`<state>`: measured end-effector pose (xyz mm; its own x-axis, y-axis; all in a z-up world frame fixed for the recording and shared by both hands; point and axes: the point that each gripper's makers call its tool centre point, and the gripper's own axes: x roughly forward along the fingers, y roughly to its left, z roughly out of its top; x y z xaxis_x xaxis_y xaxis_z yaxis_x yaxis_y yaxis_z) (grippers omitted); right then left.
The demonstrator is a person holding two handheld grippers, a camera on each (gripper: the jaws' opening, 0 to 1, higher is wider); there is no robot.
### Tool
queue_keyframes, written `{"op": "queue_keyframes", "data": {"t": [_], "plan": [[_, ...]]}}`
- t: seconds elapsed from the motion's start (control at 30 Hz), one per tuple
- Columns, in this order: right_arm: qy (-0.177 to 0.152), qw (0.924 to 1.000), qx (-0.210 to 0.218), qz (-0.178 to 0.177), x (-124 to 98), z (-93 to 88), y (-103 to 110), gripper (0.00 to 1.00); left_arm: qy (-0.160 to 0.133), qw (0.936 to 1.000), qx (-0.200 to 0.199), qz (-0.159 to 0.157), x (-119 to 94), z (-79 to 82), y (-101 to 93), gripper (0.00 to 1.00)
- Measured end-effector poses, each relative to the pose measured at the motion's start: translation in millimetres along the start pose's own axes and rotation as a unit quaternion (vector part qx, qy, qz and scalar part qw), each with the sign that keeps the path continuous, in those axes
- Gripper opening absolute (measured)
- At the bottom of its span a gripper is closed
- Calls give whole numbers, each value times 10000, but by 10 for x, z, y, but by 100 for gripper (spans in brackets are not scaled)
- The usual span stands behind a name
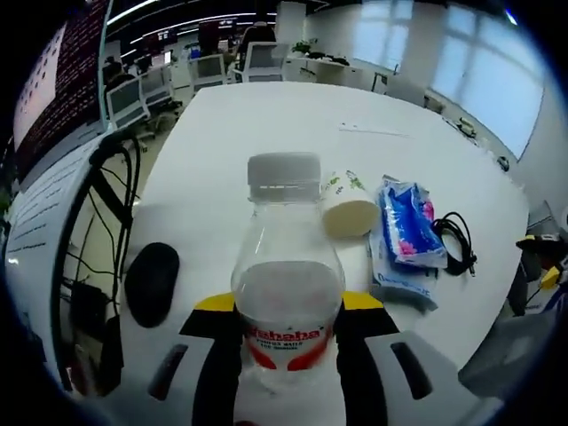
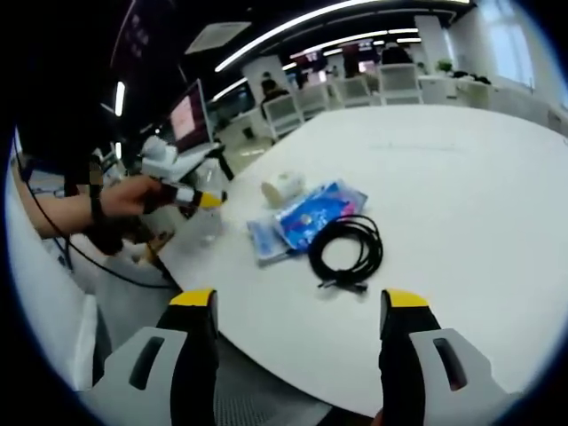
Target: Arrange the tabletop items into an orderly group along one side of the table until the central work area is clear of visible clutter.
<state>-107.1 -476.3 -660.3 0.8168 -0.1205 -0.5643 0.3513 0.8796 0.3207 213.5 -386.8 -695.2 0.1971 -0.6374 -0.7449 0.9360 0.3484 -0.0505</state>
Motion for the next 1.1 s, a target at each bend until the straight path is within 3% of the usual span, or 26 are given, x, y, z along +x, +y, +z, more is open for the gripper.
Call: {"op": "queue_keyframes", "data": {"t": [0.2, 0.47, 0.87, 0.9, 1.1], "plan": [[-18, 10000, -27, 7, -16, 9, -4, 73, -132, 9997, 205, 5, -113, -98, -27, 40], [71, 10000, -55, 10, -38, -56, -40, 73, -224, 9996, 126, 86, -230, -225, -19, 40], [95, 9999, -53, 66, 10, -55, -5, 73, -371, 9988, 200, 267, -247, -346, -36, 40], [98, 9999, -50, 66, 11, -54, -4, 73, -480, 9984, 117, 278, -253, -328, -32, 40], [107, 9999, -49, 58, 12, -50, -10, 73, -516, 9981, 48, 324, -244, -309, -25, 40]]}}
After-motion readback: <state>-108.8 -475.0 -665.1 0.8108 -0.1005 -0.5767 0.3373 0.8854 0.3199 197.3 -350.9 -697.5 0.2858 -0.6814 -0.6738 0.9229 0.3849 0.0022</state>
